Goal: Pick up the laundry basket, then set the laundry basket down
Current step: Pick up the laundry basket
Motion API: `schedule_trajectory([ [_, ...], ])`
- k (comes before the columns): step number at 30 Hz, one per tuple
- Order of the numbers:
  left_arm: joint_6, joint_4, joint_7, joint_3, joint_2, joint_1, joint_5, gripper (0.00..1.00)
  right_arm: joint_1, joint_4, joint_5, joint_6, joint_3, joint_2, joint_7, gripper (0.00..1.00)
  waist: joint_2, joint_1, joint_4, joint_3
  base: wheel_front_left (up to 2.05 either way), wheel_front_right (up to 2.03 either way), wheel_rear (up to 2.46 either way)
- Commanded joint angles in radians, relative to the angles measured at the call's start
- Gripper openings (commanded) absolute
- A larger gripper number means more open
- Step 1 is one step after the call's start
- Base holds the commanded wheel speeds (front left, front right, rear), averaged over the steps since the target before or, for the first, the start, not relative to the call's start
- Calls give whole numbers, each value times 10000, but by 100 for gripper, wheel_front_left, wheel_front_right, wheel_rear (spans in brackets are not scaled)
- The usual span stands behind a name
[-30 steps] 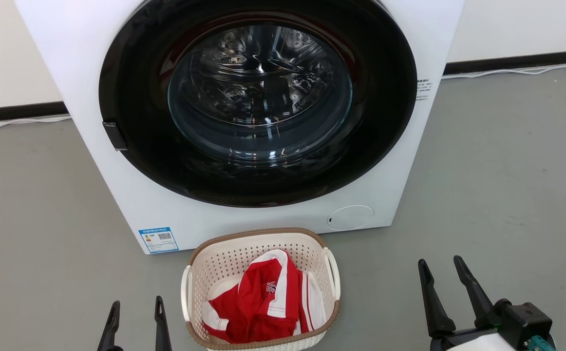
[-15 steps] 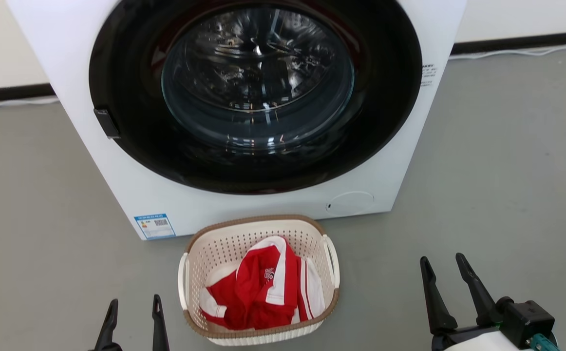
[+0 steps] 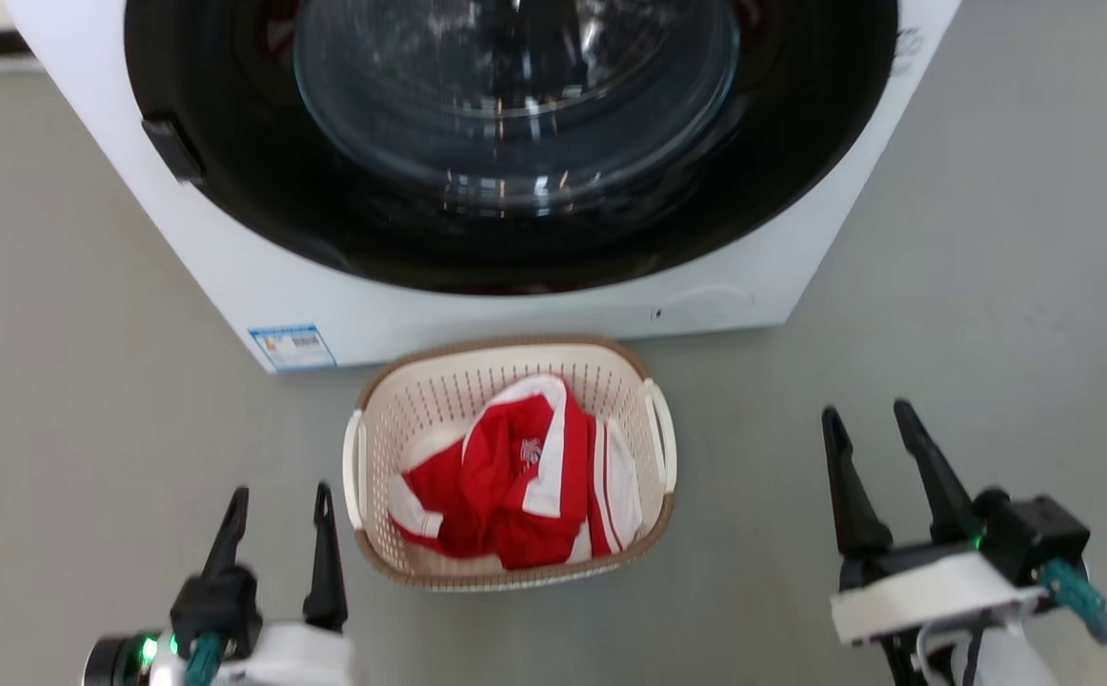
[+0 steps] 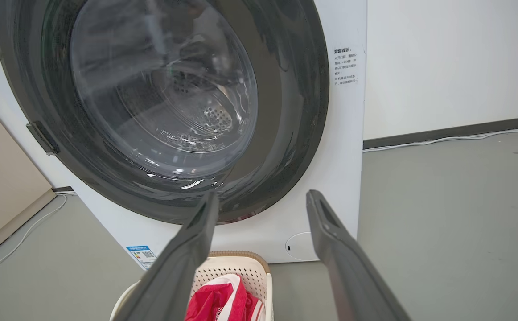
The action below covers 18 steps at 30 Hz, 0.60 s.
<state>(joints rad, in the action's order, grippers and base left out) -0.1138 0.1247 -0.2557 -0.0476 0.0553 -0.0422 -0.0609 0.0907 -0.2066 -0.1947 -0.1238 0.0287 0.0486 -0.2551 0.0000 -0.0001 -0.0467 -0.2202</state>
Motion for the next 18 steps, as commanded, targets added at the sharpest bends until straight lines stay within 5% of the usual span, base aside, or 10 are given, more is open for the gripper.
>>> schedule_trajectory([
  [1,77,39,-61,242,24,749,56,100,572,112,-33,-69,173,16,-67,100,0,1,156,-723,0,0,0],
  [18,217,3023,-61,313,-27,4125,-316,100,3546,-2284,217,-69,-236,16,-67,100,0,1,614,-3662,0,0,0],
])
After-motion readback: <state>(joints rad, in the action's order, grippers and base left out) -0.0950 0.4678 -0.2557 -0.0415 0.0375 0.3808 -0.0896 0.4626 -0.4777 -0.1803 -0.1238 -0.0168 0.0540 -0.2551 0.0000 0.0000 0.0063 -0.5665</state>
